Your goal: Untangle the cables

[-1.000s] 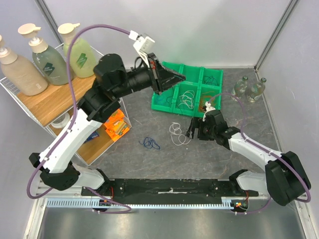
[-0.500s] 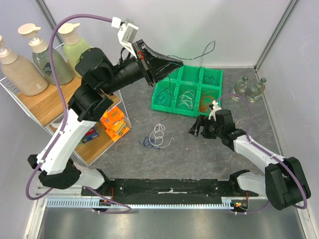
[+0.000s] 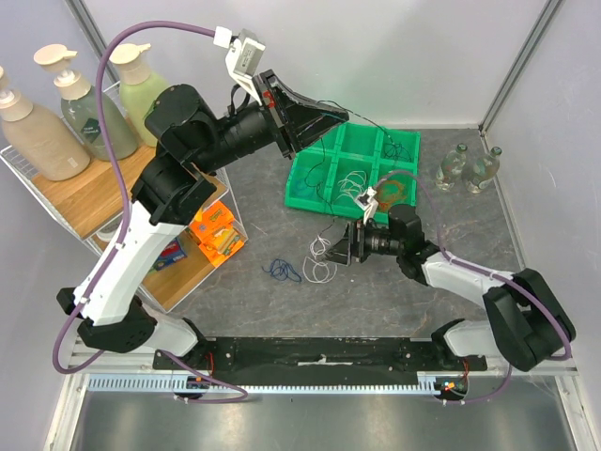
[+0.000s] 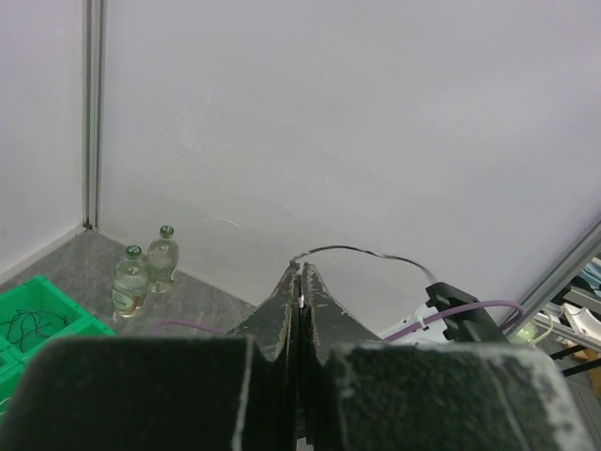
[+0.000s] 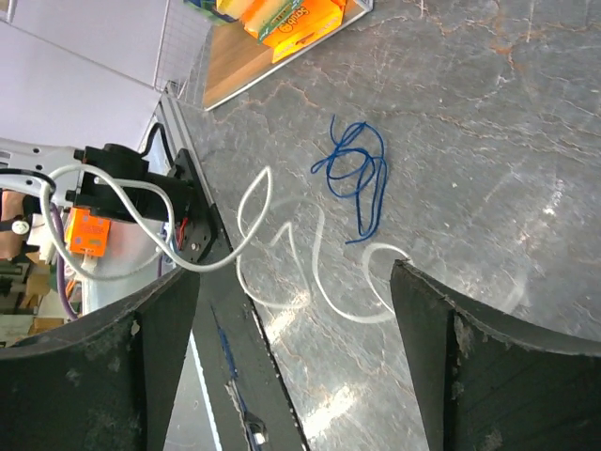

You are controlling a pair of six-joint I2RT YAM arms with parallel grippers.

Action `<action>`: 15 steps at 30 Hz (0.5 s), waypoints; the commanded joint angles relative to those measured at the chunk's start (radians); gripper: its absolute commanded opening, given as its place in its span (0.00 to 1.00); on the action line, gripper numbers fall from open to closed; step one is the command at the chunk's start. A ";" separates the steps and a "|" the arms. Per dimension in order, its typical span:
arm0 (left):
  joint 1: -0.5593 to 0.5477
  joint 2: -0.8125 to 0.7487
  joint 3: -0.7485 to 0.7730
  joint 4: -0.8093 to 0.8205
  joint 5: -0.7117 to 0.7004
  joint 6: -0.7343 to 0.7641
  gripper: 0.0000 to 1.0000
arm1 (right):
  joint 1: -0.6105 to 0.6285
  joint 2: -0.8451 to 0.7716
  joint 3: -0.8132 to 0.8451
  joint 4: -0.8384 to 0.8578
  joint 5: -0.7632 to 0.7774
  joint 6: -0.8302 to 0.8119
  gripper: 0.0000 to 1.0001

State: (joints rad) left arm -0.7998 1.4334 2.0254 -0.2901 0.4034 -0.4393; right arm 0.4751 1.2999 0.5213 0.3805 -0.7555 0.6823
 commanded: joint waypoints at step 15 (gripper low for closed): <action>0.005 -0.031 0.090 -0.046 -0.073 0.145 0.02 | 0.043 0.125 0.172 -0.284 0.518 0.024 0.00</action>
State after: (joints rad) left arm -0.7994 1.4330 2.0792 -0.3206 0.3965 -0.3939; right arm 0.5201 1.4868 0.6147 0.3904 -0.5468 0.7826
